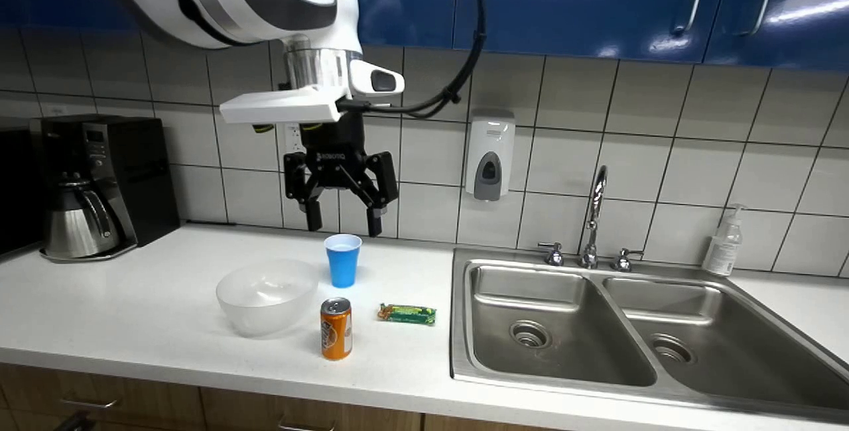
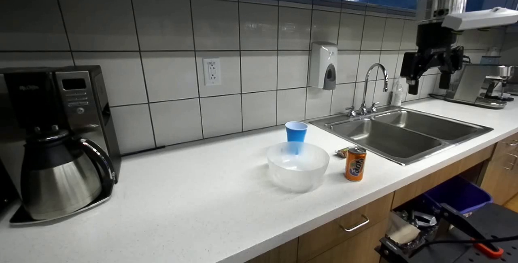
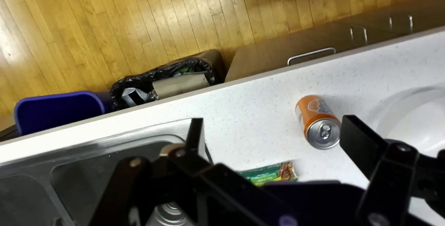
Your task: Put the candy bar in the bowl
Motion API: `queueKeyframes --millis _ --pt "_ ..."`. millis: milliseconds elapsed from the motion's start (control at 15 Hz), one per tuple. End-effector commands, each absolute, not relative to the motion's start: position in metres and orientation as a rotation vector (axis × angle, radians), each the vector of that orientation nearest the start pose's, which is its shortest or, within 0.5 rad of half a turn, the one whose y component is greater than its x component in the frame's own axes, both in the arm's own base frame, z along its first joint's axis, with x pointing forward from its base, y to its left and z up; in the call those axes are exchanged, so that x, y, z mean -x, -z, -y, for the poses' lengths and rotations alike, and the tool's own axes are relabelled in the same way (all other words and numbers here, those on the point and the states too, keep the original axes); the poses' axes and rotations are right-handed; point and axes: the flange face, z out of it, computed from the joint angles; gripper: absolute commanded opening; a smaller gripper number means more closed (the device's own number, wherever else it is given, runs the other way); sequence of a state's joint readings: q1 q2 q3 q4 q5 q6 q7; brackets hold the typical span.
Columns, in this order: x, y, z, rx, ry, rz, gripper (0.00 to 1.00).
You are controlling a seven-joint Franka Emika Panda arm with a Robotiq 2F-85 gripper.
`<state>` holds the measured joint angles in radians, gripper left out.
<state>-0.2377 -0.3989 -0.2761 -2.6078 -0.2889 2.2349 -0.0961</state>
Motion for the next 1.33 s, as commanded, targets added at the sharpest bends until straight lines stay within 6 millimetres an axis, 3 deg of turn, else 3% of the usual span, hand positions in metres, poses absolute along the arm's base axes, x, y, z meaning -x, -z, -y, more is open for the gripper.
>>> queueKeyframes --millis 0,533,1267 --pt "-0.351 -0.370 0.222 3.182 0.141 -0.635 1.00" --pt "-0.387 -0.331 0.232 3.015 0.446 -1.011 1.00" --pt "-0.442 -0.274 0.241 2.814 0.605 -1.373 1.00"
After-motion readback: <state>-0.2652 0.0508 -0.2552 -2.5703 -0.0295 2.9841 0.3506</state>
